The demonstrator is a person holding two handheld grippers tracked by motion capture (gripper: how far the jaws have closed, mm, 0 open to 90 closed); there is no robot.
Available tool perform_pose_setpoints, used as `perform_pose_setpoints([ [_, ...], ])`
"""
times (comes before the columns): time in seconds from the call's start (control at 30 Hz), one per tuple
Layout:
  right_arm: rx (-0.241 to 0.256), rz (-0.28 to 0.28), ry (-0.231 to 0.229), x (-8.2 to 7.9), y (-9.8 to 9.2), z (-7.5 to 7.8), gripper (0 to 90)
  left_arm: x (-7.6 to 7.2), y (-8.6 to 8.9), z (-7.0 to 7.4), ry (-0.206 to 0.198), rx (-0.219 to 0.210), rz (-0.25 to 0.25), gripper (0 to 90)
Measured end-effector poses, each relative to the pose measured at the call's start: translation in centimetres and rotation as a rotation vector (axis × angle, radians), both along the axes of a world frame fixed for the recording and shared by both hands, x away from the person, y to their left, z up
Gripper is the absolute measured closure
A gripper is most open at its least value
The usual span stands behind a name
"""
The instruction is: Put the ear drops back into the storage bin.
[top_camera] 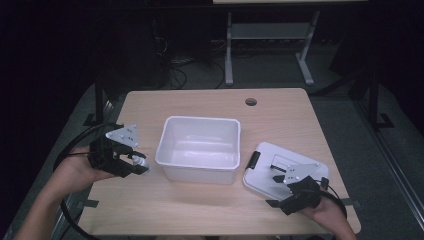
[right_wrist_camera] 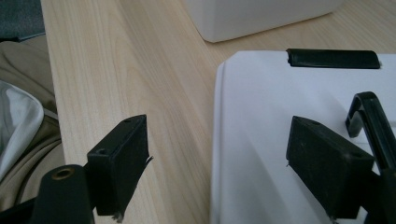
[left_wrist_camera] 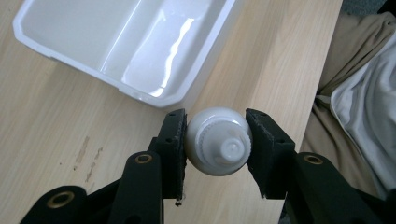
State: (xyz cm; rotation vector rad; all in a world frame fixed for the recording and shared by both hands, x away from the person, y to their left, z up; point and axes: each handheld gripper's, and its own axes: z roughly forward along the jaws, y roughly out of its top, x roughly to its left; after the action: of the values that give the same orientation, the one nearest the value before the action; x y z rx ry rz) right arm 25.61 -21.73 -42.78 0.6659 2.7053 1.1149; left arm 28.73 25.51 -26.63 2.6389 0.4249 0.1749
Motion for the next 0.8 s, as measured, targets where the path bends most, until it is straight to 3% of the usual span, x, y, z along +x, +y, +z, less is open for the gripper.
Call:
perform_pose_setpoints([
  [0.5, -0.002, 0.020, -0.009, 0.0, 0.3, 0.3, 20.4, 0.9, -2.2, 1.1, -0.033, 0.010, -0.017, 60.2],
  [0.8, 0.009, 0.022, -0.032, -0.4, -0.2, 0.8, 20.4, 2.0, -3.4, 1.2, -0.031, 0.018, -0.015, 60.2],
])
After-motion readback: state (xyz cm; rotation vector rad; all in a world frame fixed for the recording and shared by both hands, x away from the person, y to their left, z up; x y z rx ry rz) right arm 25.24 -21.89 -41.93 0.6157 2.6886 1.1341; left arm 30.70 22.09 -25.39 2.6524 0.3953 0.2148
